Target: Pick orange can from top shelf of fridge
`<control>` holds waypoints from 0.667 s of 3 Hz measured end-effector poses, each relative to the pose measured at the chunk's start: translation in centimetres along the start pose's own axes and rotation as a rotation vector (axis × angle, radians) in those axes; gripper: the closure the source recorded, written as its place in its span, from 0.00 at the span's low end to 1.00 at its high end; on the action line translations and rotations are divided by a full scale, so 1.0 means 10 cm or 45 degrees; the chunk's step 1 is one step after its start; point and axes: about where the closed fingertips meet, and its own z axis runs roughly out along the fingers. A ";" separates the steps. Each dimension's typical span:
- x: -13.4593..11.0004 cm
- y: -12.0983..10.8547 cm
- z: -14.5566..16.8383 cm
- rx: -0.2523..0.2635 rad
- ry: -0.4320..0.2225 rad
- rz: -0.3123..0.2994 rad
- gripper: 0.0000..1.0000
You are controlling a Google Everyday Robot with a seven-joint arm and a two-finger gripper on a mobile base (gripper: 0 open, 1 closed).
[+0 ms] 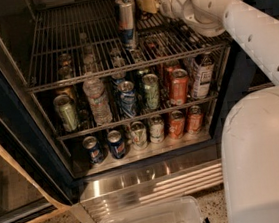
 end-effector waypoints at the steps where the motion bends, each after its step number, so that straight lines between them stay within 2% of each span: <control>1: 0.00 -0.10 -0.04 0.035 -0.007 0.007 0.40; 2: -0.02 -0.13 -0.03 0.029 -0.013 0.013 0.18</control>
Offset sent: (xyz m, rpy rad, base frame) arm 0.0044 -0.0199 0.0101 0.0205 -0.0122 -0.0197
